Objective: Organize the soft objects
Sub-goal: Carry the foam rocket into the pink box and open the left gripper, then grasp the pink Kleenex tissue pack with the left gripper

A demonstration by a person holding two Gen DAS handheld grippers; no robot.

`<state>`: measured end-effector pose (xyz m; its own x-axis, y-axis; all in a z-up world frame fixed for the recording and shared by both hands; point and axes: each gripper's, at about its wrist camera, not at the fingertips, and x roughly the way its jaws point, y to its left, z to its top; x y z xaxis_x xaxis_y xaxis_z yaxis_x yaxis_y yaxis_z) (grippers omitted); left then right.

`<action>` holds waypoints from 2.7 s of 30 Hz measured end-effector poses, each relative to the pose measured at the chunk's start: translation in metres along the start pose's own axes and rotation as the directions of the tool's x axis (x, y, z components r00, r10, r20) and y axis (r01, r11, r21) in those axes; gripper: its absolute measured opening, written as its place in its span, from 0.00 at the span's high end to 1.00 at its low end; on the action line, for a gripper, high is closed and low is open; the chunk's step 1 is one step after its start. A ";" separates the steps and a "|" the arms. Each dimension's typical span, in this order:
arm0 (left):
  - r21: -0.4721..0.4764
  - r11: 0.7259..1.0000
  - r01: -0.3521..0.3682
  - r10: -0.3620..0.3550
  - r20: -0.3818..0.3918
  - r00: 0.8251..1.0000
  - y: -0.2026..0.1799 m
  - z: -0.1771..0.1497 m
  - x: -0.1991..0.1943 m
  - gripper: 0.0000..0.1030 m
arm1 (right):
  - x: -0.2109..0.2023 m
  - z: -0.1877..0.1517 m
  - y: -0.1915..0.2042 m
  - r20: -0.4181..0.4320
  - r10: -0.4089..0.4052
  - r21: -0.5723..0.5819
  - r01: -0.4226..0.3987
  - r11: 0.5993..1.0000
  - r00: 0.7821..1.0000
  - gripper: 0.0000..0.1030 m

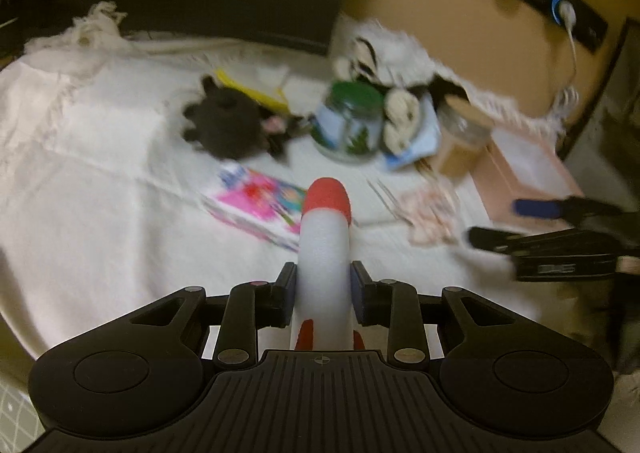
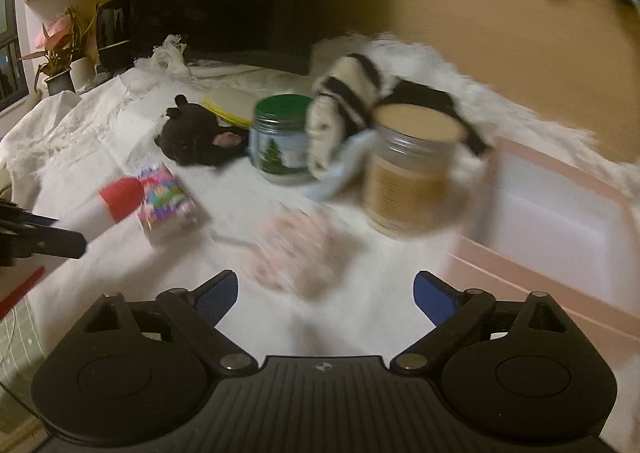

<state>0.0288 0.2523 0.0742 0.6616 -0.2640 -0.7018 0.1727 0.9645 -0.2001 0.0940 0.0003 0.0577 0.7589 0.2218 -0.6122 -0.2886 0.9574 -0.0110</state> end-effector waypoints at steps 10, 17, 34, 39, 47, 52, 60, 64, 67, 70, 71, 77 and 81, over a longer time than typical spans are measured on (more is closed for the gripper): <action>-0.020 0.989 0.150 -0.150 0.001 0.989 0.074 0.049 0.008 0.69 | 0.080 0.041 0.033 -0.197 -0.114 0.096 0.134 0.986 0.974 0.69; 0.070 0.937 0.343 -0.342 -0.028 0.939 0.049 0.095 0.033 0.69 | -0.018 0.072 0.002 -0.107 -0.163 0.215 0.183 0.959 0.981 0.75; 0.013 0.849 0.528 -0.520 -0.155 0.840 -0.221 0.216 0.183 0.67 | -0.088 0.043 -0.184 -0.048 -0.149 0.645 0.145 0.751 0.988 0.21; 0.045 0.862 0.505 -0.499 -0.102 0.860 -0.184 0.192 0.152 0.67 | -0.090 0.033 -0.168 -0.032 -0.181 0.636 0.160 0.755 0.983 0.19; -0.023 0.966 0.256 -0.256 0.006 0.967 -0.041 0.148 0.074 0.67 | -0.065 0.035 -0.101 -0.067 -0.330 0.376 0.331 0.866 0.941 0.17; -0.211 0.977 0.005 -0.007 -0.010 1.000 0.064 0.112 0.042 0.67 | -0.040 0.028 -0.043 -0.084 -0.378 0.209 0.387 0.898 0.922 0.17; -0.486 0.874 0.010 -0.064 -0.094 0.993 0.111 0.081 0.046 0.67 | -0.004 0.014 0.017 -0.162 -0.276 0.145 0.300 0.943 0.947 0.17; -0.524 0.852 0.003 -0.053 -0.082 0.995 0.103 0.088 0.061 0.66 | -0.003 0.008 0.032 -0.161 -0.307 0.094 0.324 0.941 0.938 0.17; -0.509 0.860 -0.025 -0.029 -0.097 0.995 0.093 0.092 0.081 0.66 | -0.007 -0.002 0.039 -0.174 -0.327 0.072 0.343 0.936 0.929 0.17; -0.391 0.920 0.008 -0.042 -0.079 0.996 0.073 0.108 0.098 0.65 | -0.010 -0.010 0.038 -0.197 -0.340 0.066 0.359 0.931 0.919 0.17; -0.335 0.942 0.021 -0.050 -0.080 0.996 0.064 0.113 0.103 0.64 | -0.010 -0.014 0.037 -0.209 -0.343 0.068 0.363 0.929 0.916 0.17; -0.041 0.999 0.005 -0.009 -0.097 0.995 0.004 0.121 0.118 0.63 | -0.011 -0.035 0.028 -0.268 -0.350 0.116 0.391 0.913 0.897 0.17; -0.028 0.999 0.019 -0.022 -0.117 0.993 -0.012 0.119 0.127 0.63 | -0.011 -0.047 0.019 -0.291 -0.326 0.172 0.385 0.907 0.899 0.16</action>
<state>0.1980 0.2088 0.0691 0.5675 -0.2849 -0.7725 0.1646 0.9586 -0.2326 0.0525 0.0077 0.0268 0.6071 -0.1666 -0.7770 0.1307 0.9854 -0.1092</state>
